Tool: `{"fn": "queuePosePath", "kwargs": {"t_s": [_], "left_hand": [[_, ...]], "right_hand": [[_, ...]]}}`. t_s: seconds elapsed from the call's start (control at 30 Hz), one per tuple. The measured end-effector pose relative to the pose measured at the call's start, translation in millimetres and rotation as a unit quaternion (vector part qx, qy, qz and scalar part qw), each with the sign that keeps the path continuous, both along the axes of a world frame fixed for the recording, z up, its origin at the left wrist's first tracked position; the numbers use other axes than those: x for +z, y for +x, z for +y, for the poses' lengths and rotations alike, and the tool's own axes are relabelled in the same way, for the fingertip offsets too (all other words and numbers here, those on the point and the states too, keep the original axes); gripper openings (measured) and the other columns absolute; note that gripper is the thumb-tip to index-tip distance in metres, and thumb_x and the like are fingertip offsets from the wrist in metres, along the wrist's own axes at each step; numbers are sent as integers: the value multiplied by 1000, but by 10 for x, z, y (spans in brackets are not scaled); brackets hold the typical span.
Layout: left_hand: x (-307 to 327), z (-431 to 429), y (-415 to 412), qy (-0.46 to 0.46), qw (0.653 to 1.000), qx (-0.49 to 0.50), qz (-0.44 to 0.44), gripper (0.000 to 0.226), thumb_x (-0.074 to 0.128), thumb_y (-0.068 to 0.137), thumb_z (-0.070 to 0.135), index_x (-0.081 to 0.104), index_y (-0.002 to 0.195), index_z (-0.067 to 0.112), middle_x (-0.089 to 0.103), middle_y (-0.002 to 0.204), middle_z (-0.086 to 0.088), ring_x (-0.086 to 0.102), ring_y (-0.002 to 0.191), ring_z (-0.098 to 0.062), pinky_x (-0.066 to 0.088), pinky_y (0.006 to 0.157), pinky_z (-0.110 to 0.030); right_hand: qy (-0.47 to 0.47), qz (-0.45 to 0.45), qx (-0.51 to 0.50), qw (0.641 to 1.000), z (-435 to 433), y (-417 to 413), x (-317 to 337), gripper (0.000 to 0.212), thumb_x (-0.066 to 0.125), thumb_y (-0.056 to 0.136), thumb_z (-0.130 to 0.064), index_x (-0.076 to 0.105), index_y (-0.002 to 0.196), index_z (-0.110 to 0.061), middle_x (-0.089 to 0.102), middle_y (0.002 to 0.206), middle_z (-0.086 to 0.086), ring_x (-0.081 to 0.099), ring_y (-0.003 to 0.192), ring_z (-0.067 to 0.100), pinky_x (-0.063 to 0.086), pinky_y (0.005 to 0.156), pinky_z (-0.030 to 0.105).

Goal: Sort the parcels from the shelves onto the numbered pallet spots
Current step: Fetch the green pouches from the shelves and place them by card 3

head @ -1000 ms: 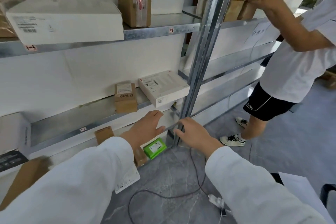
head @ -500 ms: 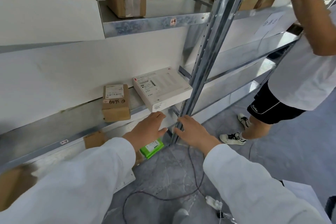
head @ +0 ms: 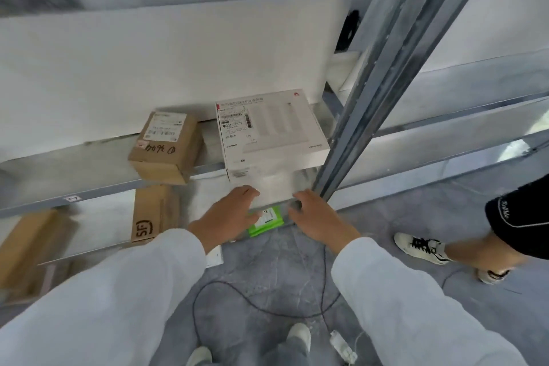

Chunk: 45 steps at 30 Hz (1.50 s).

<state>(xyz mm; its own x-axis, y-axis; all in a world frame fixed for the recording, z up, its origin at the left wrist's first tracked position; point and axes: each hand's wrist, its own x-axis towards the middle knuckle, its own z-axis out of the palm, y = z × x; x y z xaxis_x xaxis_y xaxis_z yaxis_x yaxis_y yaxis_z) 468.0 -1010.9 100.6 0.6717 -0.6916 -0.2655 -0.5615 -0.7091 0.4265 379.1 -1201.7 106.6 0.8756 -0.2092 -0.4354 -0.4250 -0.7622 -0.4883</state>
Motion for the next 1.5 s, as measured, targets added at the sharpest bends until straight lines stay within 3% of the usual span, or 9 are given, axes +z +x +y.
{"fn": "queuePosePath", "kwargs": {"t_s": [0.33,0.5,0.93,1.0,1.1,1.2,1.27,1.4,1.5], "left_hand": [[-1691,-526,-119,98,992,27,75,44,51,95,39,45,129,13,47,128,-4,49,116,-23,44,83,-33],[-3021,-697,-35,133,987,8,90,46,51,96,36,46,132,8,48,133,-10,46,125,-27,41,98,-39],[-5647,-722,479,184,980,42,71,46,51,97,32,48,136,9,49,135,-11,49,122,-29,42,100,-42],[-5961,-701,678,177,982,43,53,44,54,96,29,51,131,4,53,129,-17,51,118,-34,43,97,-42],[-6431,-694,972,145,987,69,22,38,55,94,20,56,122,-6,57,118,-27,55,110,-40,43,92,-43],[-6794,-752,1197,128,987,95,11,38,54,94,17,54,124,-8,57,117,-31,56,107,-43,42,89,-41],[-7007,-824,1374,119,988,99,12,43,54,95,17,50,132,-4,57,123,-29,56,111,-41,41,91,-38],[-7402,-1014,1797,141,983,113,16,40,48,98,25,49,129,-2,58,122,-26,57,109,-38,43,86,-36],[-7578,-1135,2029,148,982,118,11,38,47,98,25,54,119,-5,57,118,-28,57,108,-41,45,88,-39]], "right_hand": [[54,58,-20,997,-686,66,-1681,42,49,97,-30,51,131,-5,52,133,17,51,122,33,43,100,46],[52,99,-45,993,-816,161,-3055,44,51,96,-29,51,132,-4,53,136,17,52,123,33,43,101,39],[130,146,-148,969,-545,437,-5693,35,48,97,-25,57,118,0,62,115,14,59,99,29,49,80,34],[141,148,-158,966,-499,529,-6048,21,48,96,-26,58,95,-8,58,93,7,56,86,26,43,65,28],[152,154,-207,954,-460,702,-6566,30,48,94,-26,43,67,-14,46,70,3,46,65,21,32,51,26],[187,159,-250,937,-405,919,-7022,33,49,95,-38,60,101,-7,60,99,12,53,85,24,37,70,26],[230,158,-278,919,-344,1104,-7272,54,51,95,-45,51,132,-5,58,124,13,56,105,28,37,79,29],[341,125,-335,869,-278,1517,-7638,39,54,97,-36,55,123,-6,55,125,13,54,115,27,46,100,41],[401,108,-405,815,-276,1728,-7849,55,61,92,-43,50,133,-8,53,135,13,58,110,26,52,92,38]]}}
